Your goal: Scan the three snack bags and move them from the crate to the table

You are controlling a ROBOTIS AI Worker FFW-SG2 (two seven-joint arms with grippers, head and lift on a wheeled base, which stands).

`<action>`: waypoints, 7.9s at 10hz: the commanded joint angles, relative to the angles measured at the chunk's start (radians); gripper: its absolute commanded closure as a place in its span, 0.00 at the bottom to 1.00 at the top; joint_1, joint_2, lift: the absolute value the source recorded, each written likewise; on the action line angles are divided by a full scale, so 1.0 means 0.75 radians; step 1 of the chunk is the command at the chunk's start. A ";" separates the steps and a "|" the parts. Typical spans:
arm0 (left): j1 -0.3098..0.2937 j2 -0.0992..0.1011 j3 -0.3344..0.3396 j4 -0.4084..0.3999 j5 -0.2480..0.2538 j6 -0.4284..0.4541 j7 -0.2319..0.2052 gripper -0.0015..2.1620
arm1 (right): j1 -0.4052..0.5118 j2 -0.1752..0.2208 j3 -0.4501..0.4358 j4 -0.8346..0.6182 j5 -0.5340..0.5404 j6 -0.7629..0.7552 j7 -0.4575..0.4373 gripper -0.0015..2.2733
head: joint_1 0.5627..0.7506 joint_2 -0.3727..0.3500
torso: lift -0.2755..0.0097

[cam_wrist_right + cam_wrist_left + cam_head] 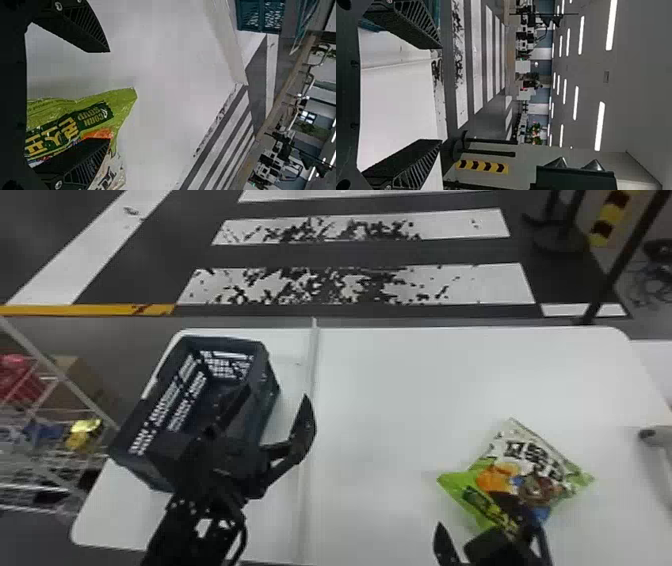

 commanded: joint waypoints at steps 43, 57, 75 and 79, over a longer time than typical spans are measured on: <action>-0.029 0.060 -0.055 0.040 0.048 -0.019 0.000 0.01 | -0.228 0.229 -0.301 0.204 -0.661 0.035 0.100 0.99 | 0.70 0.55 | 0.75; -0.006 0.068 -0.060 0.069 0.048 -0.064 -0.015 0.01 | -0.326 0.274 -0.404 0.190 -0.788 -0.047 -0.115 0.99 | 0.70 0.50 | 0.75; -0.055 0.072 -0.113 0.096 0.042 -0.064 -0.006 0.01 | -0.132 0.313 -0.571 0.352 -0.927 -0.342 -0.113 0.99 | 0.70 0.30 | 0.75; -0.055 0.079 -0.105 0.106 0.048 -0.088 -0.006 0.01 | -0.074 0.315 -0.555 0.217 -0.923 -0.383 -0.180 0.54 | 0.70 0.31 | 0.75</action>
